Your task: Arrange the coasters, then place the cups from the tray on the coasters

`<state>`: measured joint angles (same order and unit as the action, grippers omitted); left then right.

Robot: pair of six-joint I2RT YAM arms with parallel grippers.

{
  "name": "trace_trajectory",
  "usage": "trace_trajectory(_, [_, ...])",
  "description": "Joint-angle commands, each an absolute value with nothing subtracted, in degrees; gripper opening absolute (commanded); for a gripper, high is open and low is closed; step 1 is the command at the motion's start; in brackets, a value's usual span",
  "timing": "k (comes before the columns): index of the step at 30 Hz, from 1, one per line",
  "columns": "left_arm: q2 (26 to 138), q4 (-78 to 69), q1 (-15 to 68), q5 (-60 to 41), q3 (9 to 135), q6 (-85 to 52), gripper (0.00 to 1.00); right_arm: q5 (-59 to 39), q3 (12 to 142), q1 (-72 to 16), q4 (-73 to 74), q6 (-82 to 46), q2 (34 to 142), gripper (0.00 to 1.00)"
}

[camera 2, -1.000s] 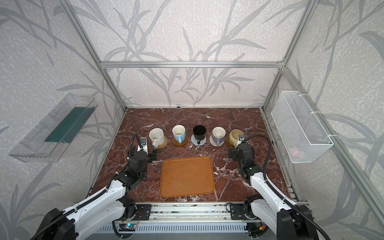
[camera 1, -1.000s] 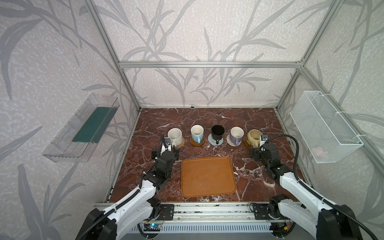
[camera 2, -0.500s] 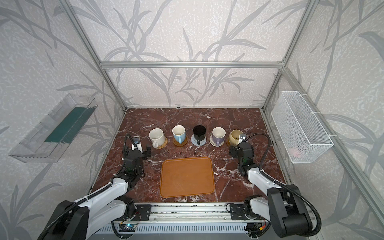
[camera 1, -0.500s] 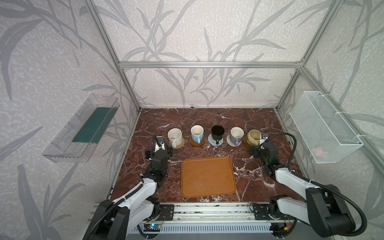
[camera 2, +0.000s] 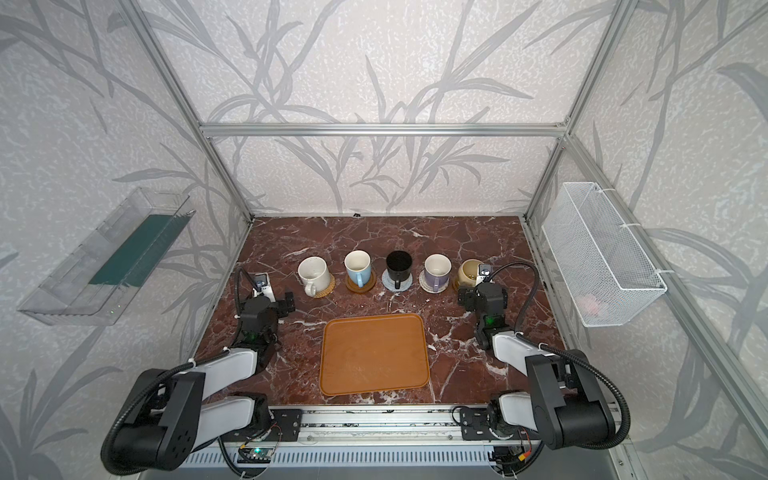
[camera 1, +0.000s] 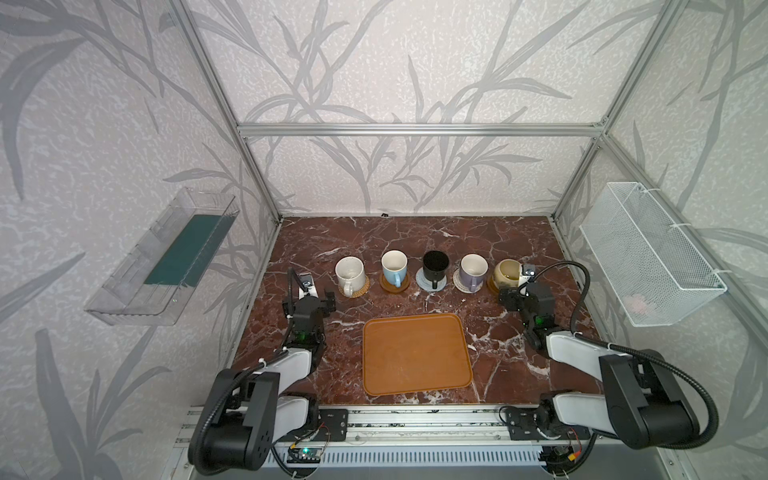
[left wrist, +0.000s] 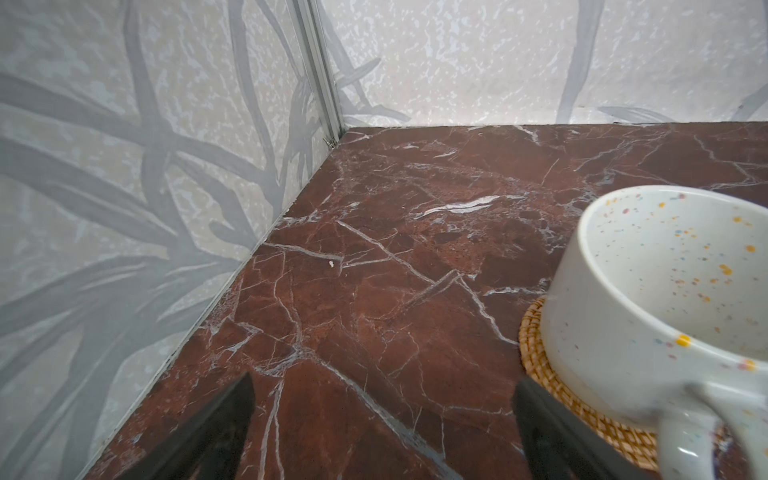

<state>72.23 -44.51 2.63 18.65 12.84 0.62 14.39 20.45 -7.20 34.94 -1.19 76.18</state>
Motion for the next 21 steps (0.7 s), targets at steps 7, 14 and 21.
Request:
trace_trajectory(7, [86.82, -63.57, -1.05, 9.63, 15.21, -3.08, 0.99, 10.38, 21.90, -4.66, 46.27, -0.98, 83.27, 0.99])
trace_trajectory(14, [90.06, -61.26, -1.55, 7.88, 18.03, -2.86, 0.99, 9.07, 24.60, -4.70, 43.07, -0.16, 84.11, 0.99])
trace_trajectory(21, [89.62, -53.86, -1.85, 4.48, 21.57, -2.20, 0.99, 4.58, 20.51, -4.59, 55.96, 1.46, 89.95, 0.99])
